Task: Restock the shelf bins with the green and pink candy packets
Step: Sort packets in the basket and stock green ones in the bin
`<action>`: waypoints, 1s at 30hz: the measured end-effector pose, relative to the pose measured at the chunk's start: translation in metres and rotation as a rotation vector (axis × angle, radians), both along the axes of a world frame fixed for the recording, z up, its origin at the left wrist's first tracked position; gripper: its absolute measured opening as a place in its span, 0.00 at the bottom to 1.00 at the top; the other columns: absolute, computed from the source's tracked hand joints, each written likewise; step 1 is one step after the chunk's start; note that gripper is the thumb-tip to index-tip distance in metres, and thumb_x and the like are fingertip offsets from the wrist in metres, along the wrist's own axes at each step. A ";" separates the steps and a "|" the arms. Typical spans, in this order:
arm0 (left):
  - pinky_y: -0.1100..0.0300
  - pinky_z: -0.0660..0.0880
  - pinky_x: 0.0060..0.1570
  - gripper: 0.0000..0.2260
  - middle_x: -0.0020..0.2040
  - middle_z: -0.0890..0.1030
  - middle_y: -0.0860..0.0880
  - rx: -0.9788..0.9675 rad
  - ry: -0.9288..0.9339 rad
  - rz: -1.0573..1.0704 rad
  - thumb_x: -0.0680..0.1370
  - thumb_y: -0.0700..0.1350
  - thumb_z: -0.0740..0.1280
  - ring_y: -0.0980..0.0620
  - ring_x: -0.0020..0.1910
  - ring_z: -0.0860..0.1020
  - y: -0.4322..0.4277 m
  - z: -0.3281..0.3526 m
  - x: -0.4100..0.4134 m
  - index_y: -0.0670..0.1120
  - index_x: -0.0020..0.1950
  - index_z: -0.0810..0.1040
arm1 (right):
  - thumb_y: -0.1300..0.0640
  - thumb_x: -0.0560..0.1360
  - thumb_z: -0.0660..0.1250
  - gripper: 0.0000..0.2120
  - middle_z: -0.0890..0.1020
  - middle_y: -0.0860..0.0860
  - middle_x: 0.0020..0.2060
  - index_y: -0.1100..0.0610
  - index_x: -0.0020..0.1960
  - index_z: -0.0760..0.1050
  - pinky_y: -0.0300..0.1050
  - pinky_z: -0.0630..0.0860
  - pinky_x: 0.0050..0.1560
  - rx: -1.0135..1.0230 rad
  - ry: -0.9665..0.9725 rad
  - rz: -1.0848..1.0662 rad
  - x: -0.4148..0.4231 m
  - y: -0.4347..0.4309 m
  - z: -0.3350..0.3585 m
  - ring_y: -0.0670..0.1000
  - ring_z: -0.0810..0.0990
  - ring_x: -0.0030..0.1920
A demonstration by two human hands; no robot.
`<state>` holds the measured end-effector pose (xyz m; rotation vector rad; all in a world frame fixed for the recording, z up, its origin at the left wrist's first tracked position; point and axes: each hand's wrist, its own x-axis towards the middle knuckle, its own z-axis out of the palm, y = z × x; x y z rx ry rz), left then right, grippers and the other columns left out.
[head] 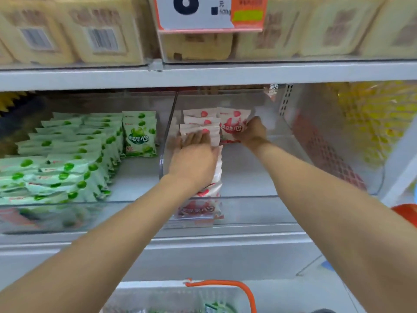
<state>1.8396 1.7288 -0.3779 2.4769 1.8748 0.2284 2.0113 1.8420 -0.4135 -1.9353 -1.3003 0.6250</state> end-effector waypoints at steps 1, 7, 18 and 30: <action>0.46 0.48 0.76 0.25 0.80 0.55 0.47 -0.003 -0.008 -0.002 0.85 0.52 0.48 0.49 0.78 0.52 0.000 0.000 0.000 0.43 0.79 0.52 | 0.53 0.71 0.75 0.32 0.77 0.58 0.63 0.63 0.68 0.66 0.46 0.73 0.62 0.004 0.016 0.006 0.000 0.000 0.001 0.58 0.74 0.65; 0.47 0.54 0.75 0.23 0.77 0.61 0.44 -0.040 -0.113 -0.009 0.84 0.51 0.52 0.46 0.76 0.58 0.004 0.004 -0.001 0.42 0.77 0.59 | 0.60 0.72 0.69 0.11 0.75 0.55 0.43 0.61 0.49 0.68 0.43 0.72 0.37 -0.066 -0.038 -0.040 0.009 -0.019 0.014 0.55 0.75 0.47; 0.51 0.72 0.62 0.09 0.54 0.81 0.57 -0.202 0.173 -0.297 0.77 0.47 0.70 0.54 0.58 0.77 -0.031 0.088 -0.033 0.53 0.58 0.82 | 0.65 0.74 0.71 0.05 0.83 0.52 0.43 0.60 0.49 0.81 0.34 0.77 0.42 -0.056 -0.024 0.731 -0.023 -0.178 0.088 0.44 0.79 0.39; 0.51 0.64 0.64 0.11 0.45 0.79 0.56 -0.095 0.356 -0.323 0.73 0.55 0.74 0.52 0.49 0.77 -0.022 0.069 -0.043 0.52 0.50 0.78 | 0.55 0.76 0.70 0.13 0.83 0.46 0.49 0.54 0.60 0.81 0.41 0.76 0.53 0.029 -0.312 0.823 -0.051 -0.188 0.070 0.43 0.79 0.46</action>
